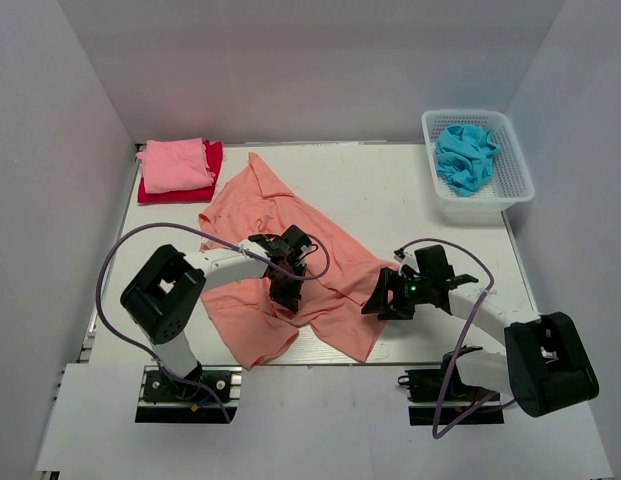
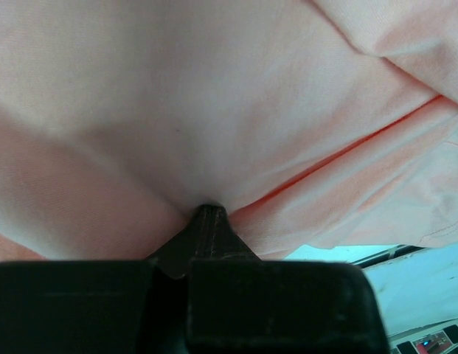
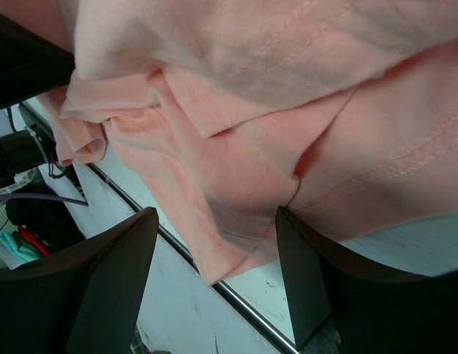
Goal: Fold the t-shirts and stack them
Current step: Flatten out the tshirt
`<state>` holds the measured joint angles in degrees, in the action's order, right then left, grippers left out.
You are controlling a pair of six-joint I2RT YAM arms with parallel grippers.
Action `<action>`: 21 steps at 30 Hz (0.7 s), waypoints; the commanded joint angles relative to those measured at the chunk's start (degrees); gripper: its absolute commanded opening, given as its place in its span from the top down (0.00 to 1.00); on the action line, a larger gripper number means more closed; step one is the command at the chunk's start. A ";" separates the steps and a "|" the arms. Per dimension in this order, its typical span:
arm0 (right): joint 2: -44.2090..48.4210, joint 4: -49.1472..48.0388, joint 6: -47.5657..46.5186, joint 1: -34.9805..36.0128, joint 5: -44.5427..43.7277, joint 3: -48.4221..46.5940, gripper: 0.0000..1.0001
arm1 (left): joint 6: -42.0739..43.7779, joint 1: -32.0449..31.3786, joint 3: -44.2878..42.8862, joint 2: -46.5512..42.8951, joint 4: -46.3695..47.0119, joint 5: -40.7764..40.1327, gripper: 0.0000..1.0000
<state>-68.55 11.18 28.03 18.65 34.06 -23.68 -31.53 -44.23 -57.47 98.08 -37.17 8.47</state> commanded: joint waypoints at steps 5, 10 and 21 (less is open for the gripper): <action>0.96 2.35 -0.61 0.77 -2.16 0.74 0.30 | -0.73 -0.33 2.71 0.18 -1.42 -0.91 1.00; -0.07 -1.24 -0.26 0.94 1.00 1.89 0.30 | -1.25 -0.33 2.72 0.18 -1.42 -1.44 1.00; 1.66 -4.78 3.17 2.00 5.85 -0.40 0.32 | -2.31 -0.33 4.30 -1.49 -1.42 -1.97 1.00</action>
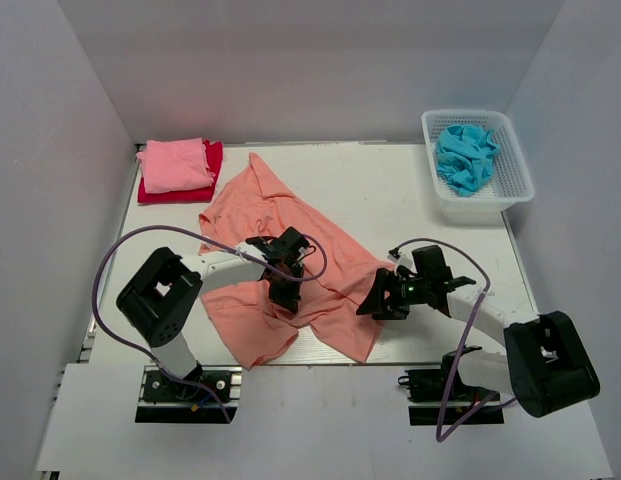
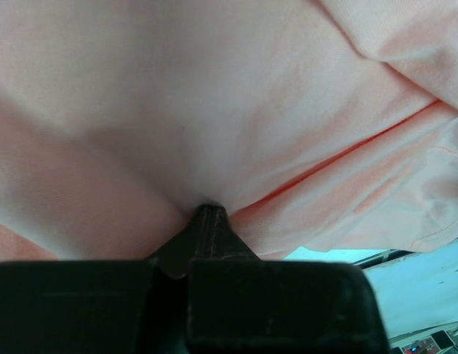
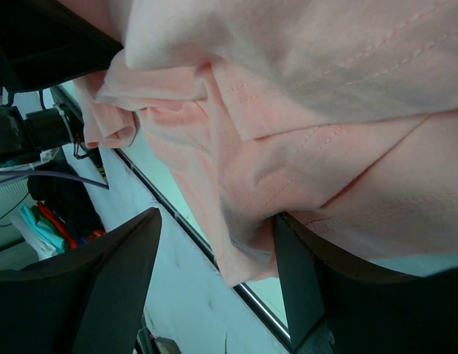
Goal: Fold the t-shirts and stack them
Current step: Flatten out the tshirt
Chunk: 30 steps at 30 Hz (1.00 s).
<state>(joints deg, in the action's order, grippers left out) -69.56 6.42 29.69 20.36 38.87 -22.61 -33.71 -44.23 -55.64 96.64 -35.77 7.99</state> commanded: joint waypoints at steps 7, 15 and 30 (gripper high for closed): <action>4.52 -0.08 3.52 0.21 2.50 -1.83 0.32 | -0.12 -0.33 2.46 -0.05 -2.82 -1.48 1.00; 4.26 -6.50 8.72 0.47 9.64 2.57 0.45 | -0.12 -0.33 2.46 -0.05 -2.82 -2.01 1.00; 3.64 6.34 3.26 4.07 5.86 3.80 0.52 | -1.71 -0.33 2.46 0.48 -2.82 -2.01 1.00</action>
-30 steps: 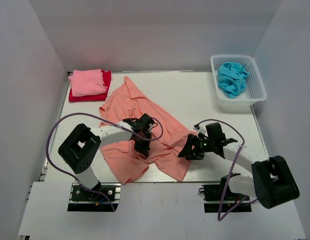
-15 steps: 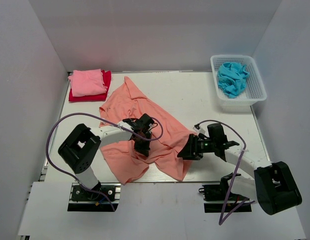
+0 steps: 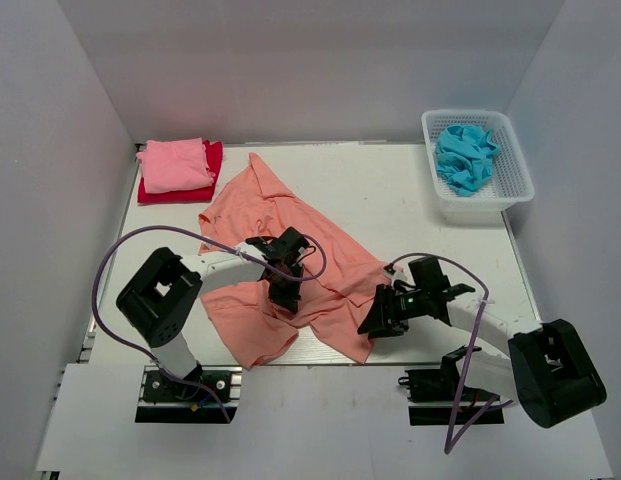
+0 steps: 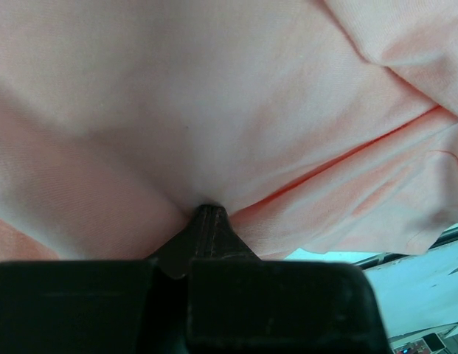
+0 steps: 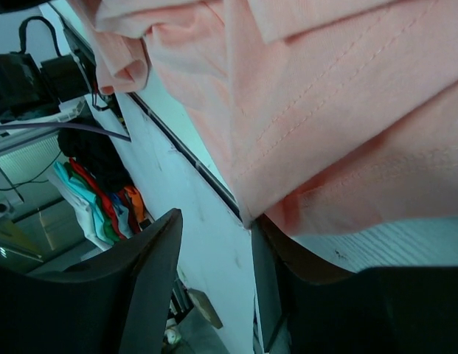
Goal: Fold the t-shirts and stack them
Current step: Flatten out the tshirt
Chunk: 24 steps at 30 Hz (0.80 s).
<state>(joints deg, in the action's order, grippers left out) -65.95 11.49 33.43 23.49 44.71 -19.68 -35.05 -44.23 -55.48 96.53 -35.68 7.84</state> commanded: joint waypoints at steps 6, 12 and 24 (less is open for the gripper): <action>0.30 4.41 -1.43 2.79 -10.12 0.70 0.47 | -0.37 -0.33 2.31 0.59 -2.90 -1.86 1.00; -0.22 -1.55 0.32 4.11 -12.10 0.87 0.44 | -0.90 -0.33 2.84 0.59 -2.90 -1.86 1.00; -2.16 -3.31 1.46 5.34 -7.63 -1.50 0.81 | -0.90 -0.33 2.84 0.59 -2.90 -2.38 1.00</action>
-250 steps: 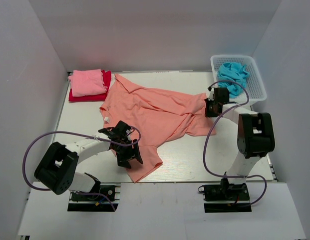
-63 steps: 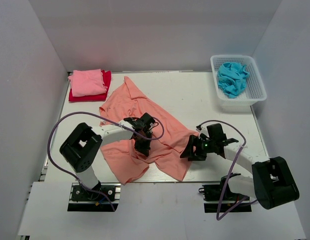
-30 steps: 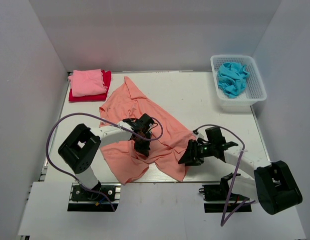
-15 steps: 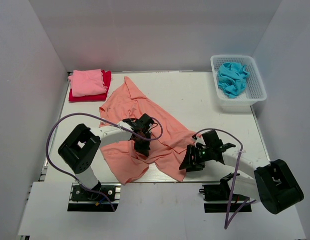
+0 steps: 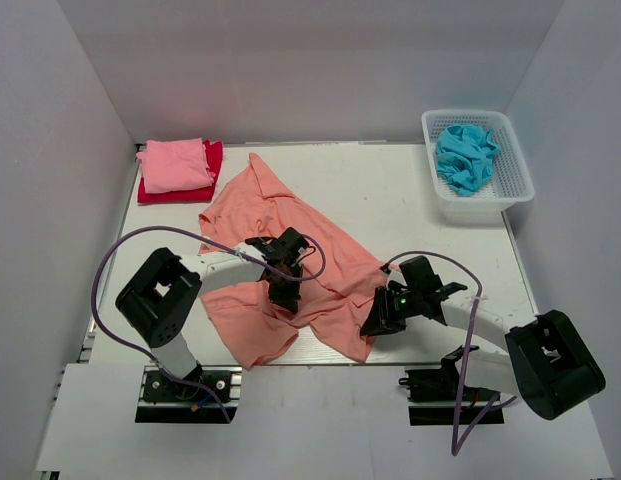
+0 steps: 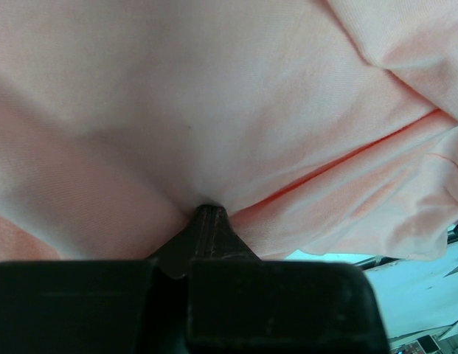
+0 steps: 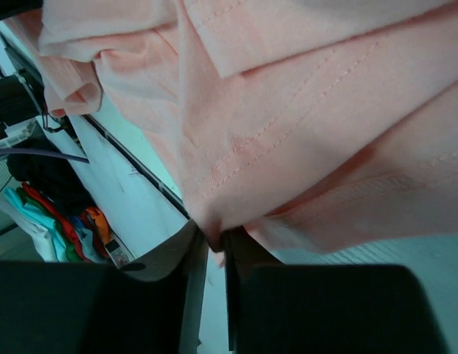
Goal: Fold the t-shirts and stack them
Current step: Flatten out the tshirt
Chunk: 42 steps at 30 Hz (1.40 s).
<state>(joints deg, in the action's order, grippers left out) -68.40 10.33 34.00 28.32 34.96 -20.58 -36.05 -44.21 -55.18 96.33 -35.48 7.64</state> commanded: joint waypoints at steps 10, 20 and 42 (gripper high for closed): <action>7.05 4.25 1.07 -0.02 -0.76 -5.34 1.00 | -0.94 -0.35 1.57 -1.41 -4.76 -3.86 1.00; 6.97 17.26 -2.71 -2.91 -15.09 -20.36 1.00 | -0.43 -0.35 -8.71 -5.28 -9.07 -11.76 1.00; -1.21 32.13 -8.16 -10.82 -29.95 -27.93 1.00 | -11.31 2.28 4.89 -29.44 -24.81 -3.97 0.26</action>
<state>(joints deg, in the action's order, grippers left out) -68.93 42.39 26.37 18.00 5.89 -47.86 -44.71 -41.25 -54.15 70.35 -58.17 -4.19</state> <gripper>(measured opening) 0.019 0.735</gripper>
